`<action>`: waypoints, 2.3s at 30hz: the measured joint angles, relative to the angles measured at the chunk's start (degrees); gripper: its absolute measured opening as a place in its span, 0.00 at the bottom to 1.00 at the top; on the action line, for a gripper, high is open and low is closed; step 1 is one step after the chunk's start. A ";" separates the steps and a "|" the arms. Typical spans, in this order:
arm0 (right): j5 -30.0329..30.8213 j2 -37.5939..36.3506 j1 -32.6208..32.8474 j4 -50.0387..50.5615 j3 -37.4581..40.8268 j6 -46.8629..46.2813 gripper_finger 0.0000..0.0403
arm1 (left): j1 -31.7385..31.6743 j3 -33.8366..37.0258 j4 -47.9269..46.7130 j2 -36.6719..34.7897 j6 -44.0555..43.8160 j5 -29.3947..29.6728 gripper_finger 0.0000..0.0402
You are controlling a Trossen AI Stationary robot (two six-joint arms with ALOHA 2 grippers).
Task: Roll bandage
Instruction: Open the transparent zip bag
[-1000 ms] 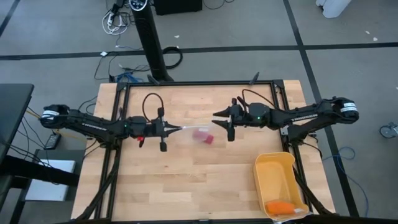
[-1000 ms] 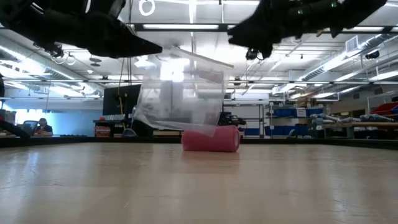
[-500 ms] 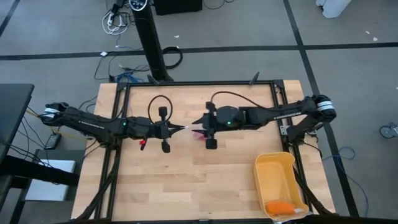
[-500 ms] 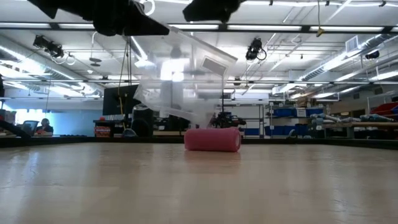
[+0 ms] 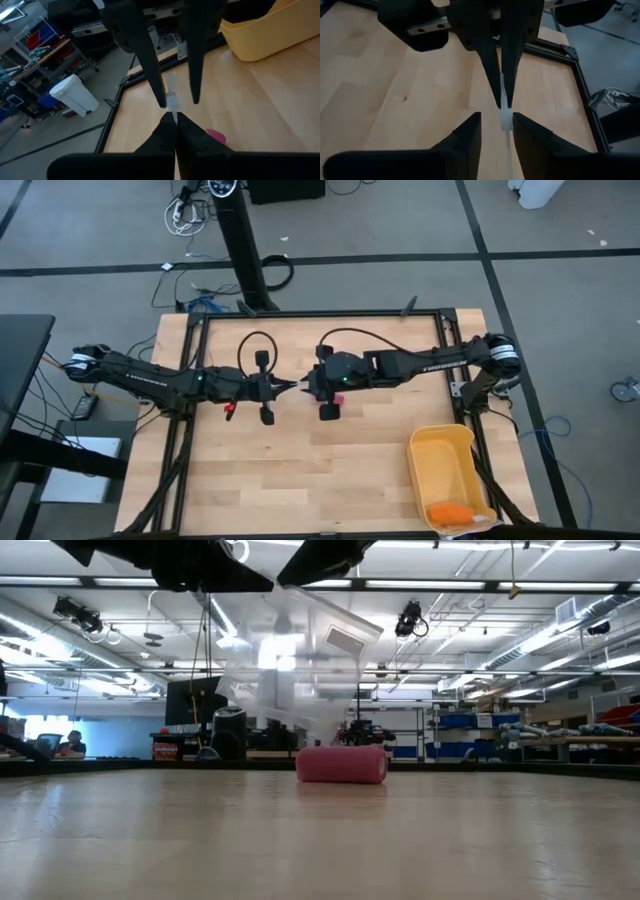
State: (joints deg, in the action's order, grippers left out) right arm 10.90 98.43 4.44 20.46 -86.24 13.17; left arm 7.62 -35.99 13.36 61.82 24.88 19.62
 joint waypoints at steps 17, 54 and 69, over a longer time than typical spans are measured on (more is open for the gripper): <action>3.45 -0.37 -0.29 4.84 -0.11 -1.13 0.05 | 0.00 0.00 -0.06 0.04 -1.55 0.94 0.00; 13.55 -4.98 5.88 25.02 0.20 -12.38 0.27 | 0.04 0.00 -1.18 -0.11 -6.14 0.78 0.00; 15.04 -2.45 5.91 10.71 0.63 0.80 0.01 | 0.04 0.00 0.41 -0.04 -10.64 -1.09 0.00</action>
State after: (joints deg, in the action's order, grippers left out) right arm 25.93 95.99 10.34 31.17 -85.61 13.98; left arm 7.66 -35.99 13.78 61.78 14.24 18.52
